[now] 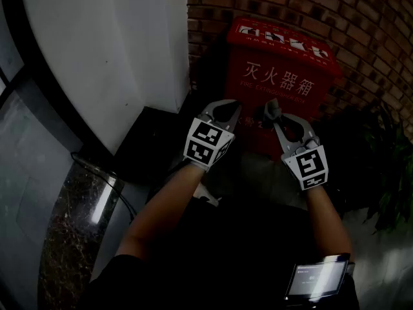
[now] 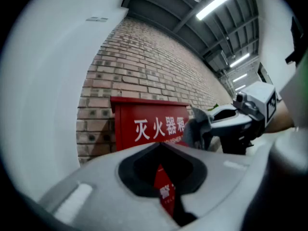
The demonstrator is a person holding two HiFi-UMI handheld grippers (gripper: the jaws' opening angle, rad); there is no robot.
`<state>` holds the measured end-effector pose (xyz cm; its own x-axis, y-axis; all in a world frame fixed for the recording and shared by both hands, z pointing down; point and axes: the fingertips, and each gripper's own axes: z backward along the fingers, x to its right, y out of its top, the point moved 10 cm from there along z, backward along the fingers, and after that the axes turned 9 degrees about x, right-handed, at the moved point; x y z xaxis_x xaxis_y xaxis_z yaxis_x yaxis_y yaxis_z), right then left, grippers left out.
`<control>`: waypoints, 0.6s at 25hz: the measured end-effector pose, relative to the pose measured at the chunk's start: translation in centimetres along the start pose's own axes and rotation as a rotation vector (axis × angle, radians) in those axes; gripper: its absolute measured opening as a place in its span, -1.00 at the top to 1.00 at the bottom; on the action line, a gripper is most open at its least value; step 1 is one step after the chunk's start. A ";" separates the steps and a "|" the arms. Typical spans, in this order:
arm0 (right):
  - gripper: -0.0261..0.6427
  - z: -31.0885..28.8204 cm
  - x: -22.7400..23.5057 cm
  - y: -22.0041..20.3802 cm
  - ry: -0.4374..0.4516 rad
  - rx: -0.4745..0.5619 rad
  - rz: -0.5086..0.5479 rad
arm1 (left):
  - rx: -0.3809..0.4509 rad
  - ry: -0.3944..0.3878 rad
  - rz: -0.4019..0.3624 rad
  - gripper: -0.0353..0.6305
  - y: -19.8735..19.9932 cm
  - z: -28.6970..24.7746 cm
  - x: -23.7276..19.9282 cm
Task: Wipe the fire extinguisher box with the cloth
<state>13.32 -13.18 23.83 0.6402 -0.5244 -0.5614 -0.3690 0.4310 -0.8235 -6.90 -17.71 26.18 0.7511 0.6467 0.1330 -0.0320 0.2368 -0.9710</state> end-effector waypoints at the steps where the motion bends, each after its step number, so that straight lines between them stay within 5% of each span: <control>1: 0.82 -0.5 0.6 1.1 0.015 -0.018 0.036 | 0.004 0.014 -0.002 0.89 1.2 -0.1 -0.5; 10: 0.82 -6.8 8.9 10.1 0.095 -0.102 0.237 | 0.065 0.060 -0.018 0.89 10.7 -3.0 -4.6; 15: 0.82 -12.0 13.7 12.3 0.140 -0.161 0.269 | 0.025 0.058 -0.033 0.89 13.4 -6.1 -7.0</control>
<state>9.43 -23.84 5.00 0.4113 -0.5080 -0.7568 -0.6205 0.4521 -0.6408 -8.52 -23.49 11.01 0.7890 0.5952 0.1526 -0.0224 0.2761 -0.9609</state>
